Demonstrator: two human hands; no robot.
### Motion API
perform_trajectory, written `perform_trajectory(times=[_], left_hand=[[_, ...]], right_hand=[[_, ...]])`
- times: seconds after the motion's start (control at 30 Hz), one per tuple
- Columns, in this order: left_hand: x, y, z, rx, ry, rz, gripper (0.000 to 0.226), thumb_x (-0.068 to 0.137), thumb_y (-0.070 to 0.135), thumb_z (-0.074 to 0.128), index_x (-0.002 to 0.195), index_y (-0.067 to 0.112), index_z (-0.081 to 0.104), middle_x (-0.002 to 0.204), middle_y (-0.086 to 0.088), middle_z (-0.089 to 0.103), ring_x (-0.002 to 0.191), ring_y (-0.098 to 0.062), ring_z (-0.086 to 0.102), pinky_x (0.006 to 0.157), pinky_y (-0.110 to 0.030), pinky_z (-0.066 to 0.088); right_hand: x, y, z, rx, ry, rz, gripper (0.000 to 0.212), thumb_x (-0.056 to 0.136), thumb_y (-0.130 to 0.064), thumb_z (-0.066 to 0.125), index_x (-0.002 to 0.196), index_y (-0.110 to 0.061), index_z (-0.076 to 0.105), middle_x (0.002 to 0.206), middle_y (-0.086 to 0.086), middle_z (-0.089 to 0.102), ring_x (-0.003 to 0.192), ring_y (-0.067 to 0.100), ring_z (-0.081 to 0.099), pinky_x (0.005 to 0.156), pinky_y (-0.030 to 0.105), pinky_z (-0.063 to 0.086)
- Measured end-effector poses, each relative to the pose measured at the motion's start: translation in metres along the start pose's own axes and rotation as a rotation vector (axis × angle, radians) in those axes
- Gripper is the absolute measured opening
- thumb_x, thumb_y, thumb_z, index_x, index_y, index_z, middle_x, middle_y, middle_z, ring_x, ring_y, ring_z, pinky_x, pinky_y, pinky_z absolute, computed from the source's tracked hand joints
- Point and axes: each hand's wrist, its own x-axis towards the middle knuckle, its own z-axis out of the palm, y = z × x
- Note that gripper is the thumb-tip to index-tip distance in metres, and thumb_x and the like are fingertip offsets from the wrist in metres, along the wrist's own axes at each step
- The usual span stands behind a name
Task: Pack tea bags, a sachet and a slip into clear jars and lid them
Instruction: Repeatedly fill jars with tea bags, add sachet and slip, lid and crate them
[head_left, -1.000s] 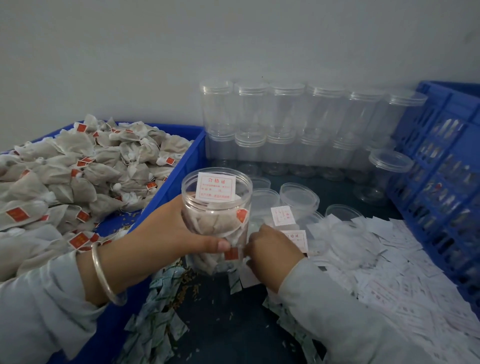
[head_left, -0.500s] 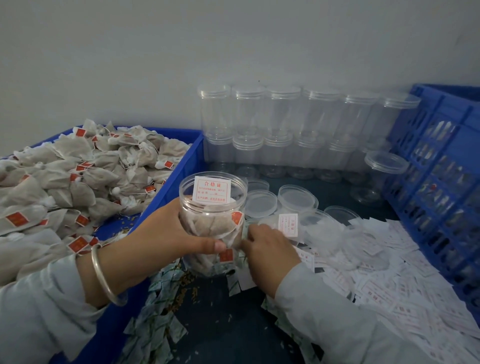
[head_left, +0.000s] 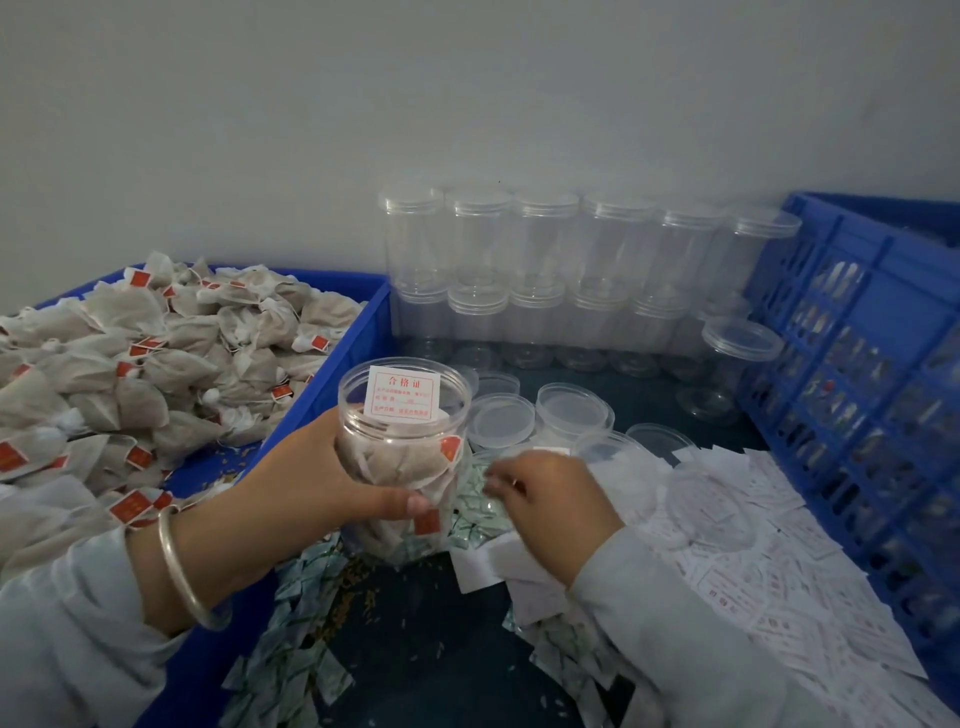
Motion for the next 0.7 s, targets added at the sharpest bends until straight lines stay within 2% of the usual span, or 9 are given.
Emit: perform_trajectory(times=[0.13,0.23,0.33,0.4,0.47,0.6,0.7], left_hand=[[0.001,-0.001,0.004,0.007,-0.026,0.026,0.079,0.038,0.046,0.091,0.111,0.038,0.06,0.103,0.024,0.069,0.094,0.005,0.065,0.069,-0.009,0.05],[0.002,-0.003,0.004,0.007,-0.032,0.022,0.075,0.037,0.041,0.089,0.107,0.041,0.06,0.101,0.026,0.069,0.092,0.009,0.064,0.063,-0.001,0.046],[-0.001,-0.003,0.005,0.04,-0.047,0.019,0.083,0.033,0.043,0.088,0.109,0.038,0.058,0.099,0.027,0.069,0.089,0.008,0.065,0.061,-0.001,0.046],[0.002,0.0,0.002,0.024,-0.031,0.026,0.081,0.03,0.044,0.087,0.106,0.036,0.059,0.095,0.024,0.07,0.083,0.006,0.066,0.059,-0.002,0.046],[0.006,-0.004,-0.066,0.023,-0.003,0.02,0.078,0.03,0.041,0.086,0.103,0.034,0.06,0.091,0.021,0.071,0.079,0.004,0.068,0.058,-0.003,0.046],[0.007,0.009,-0.066,0.102,-0.008,0.1,0.058,0.046,0.014,0.089,0.096,0.028,0.064,0.084,0.011,0.073,0.073,-0.004,0.069,0.056,-0.009,0.049],[0.01,0.039,-0.053,0.077,-0.025,0.175,0.065,0.038,0.034,0.092,0.097,0.03,0.065,0.087,0.007,0.074,0.074,-0.007,0.071,0.057,-0.011,0.05]], right_hand=[[0.005,-0.012,-0.044,0.252,0.469,-0.062,0.016,0.084,-0.016,0.07,0.099,-0.012,0.074,0.086,-0.006,0.071,0.069,-0.004,0.059,0.072,0.006,0.046],[0.007,-0.032,-0.057,0.364,0.548,-0.212,0.019,0.078,-0.017,0.074,0.095,-0.009,0.075,0.081,-0.005,0.072,0.074,-0.004,0.062,0.07,0.006,0.049],[0.008,-0.051,-0.058,0.31,0.472,-0.319,0.02,0.079,-0.011,0.07,0.098,-0.007,0.074,0.088,0.002,0.074,0.078,0.002,0.064,0.074,0.013,0.053],[0.009,-0.064,-0.056,0.179,0.328,-0.333,0.024,0.082,-0.008,0.066,0.105,-0.007,0.072,0.099,0.006,0.072,0.086,0.007,0.064,0.078,0.019,0.055],[0.055,-0.117,-0.035,0.16,0.183,-0.315,0.028,0.085,-0.013,0.063,0.112,-0.006,0.069,0.107,0.009,0.07,0.095,0.015,0.063,0.086,0.027,0.053],[0.051,-0.127,-0.06,0.03,-0.007,-0.396,0.027,0.088,-0.028,0.064,0.108,-0.011,0.071,0.104,0.006,0.067,0.096,0.016,0.057,0.086,0.03,0.045],[0.04,-0.128,-0.1,-0.068,-0.054,-0.429,0.019,0.089,-0.024,0.062,0.1,-0.014,0.073,0.1,0.003,0.064,0.088,0.011,0.051,0.084,0.029,0.043]])
